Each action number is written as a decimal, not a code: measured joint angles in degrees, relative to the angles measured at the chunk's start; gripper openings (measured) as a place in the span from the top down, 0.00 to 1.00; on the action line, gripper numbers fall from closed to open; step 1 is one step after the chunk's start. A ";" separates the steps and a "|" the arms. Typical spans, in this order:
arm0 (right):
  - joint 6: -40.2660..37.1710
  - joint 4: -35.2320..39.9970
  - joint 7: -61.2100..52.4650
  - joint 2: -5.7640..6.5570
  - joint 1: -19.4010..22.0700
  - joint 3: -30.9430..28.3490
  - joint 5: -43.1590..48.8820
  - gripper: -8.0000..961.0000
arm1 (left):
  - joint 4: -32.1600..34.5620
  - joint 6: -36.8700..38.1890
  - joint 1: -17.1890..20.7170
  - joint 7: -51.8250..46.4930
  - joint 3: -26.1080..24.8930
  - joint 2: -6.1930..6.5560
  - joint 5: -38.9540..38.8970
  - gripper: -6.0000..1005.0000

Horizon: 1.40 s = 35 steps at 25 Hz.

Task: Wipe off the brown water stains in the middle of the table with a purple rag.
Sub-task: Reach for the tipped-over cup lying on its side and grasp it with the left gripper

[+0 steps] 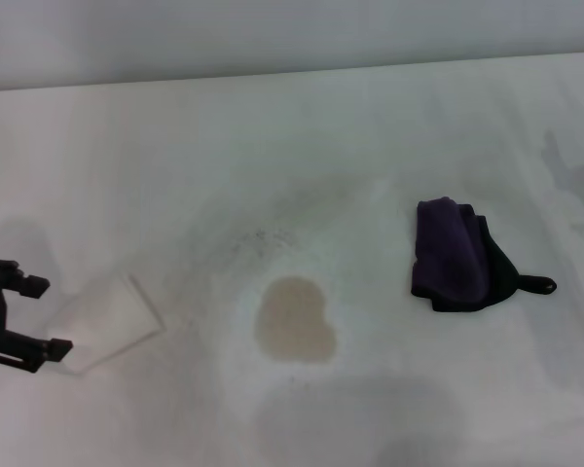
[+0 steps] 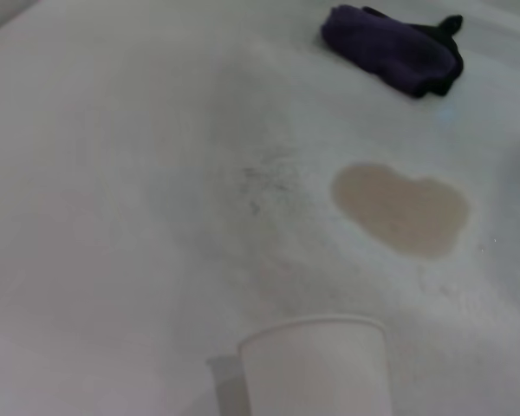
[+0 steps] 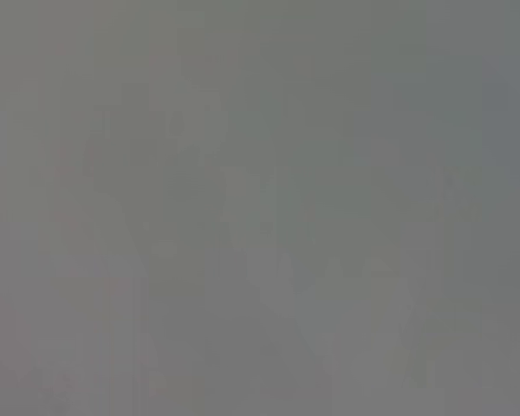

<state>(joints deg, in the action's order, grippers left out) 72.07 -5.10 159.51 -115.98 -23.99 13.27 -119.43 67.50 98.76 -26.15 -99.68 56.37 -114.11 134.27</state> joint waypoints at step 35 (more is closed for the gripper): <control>-0.02 -2.85 -0.16 0.03 0.70 0.00 0.43 0.12 | -18.73 -21.73 -3.88 9.59 0.37 -4.66 0.21 0.12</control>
<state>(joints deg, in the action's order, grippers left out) 72.05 -7.94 159.35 -115.96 -23.29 13.27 -119.00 48.77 77.03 -30.03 -90.10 56.74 -118.76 134.48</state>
